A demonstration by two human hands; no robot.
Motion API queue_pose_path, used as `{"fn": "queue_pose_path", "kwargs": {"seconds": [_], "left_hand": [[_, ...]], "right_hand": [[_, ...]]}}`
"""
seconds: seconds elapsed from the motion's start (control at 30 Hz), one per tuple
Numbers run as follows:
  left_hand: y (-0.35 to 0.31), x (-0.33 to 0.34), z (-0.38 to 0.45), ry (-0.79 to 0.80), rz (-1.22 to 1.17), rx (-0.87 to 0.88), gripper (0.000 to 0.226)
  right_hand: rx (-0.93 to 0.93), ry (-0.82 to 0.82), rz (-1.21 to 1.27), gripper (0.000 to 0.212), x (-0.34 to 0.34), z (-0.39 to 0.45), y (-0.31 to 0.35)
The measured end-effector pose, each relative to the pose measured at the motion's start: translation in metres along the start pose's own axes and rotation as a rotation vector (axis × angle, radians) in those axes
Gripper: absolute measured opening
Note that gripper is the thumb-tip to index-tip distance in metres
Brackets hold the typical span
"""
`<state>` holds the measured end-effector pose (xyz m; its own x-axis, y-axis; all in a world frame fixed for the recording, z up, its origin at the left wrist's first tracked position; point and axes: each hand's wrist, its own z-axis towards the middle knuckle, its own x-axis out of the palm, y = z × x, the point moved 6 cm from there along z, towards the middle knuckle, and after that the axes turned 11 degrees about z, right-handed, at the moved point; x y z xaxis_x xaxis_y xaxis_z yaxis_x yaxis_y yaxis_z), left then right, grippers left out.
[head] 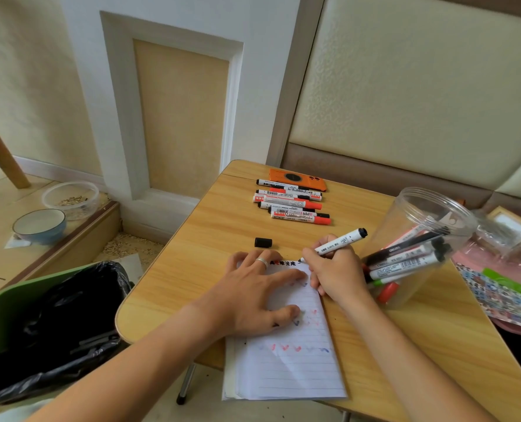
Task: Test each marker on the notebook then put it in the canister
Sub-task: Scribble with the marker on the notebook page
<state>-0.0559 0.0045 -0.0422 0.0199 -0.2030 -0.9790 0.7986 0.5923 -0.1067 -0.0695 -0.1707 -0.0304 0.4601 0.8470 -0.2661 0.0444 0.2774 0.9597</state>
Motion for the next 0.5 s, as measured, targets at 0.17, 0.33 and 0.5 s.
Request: {"fn": "queue_pose_path", "kwargs": {"seconds": [0.17, 0.33, 0.5], "left_hand": [[0.001, 0.0013, 0.0002, 0.012, -0.002, 0.003, 0.06], [0.0015, 0.0029, 0.0009, 0.025, 0.001, -0.006, 0.068], [0.0018, 0.0027, 0.0008, 0.023, -0.01, -0.005, 0.068]], "right_hand": [[0.016, 0.009, -0.019, 0.012, 0.0005, -0.0003, 0.0005], [0.009, -0.003, -0.048, 0.012, -0.0002, -0.0001, 0.0019], [-0.001, -0.014, -0.02, 0.012, 0.001, 0.0004, 0.002]]}}
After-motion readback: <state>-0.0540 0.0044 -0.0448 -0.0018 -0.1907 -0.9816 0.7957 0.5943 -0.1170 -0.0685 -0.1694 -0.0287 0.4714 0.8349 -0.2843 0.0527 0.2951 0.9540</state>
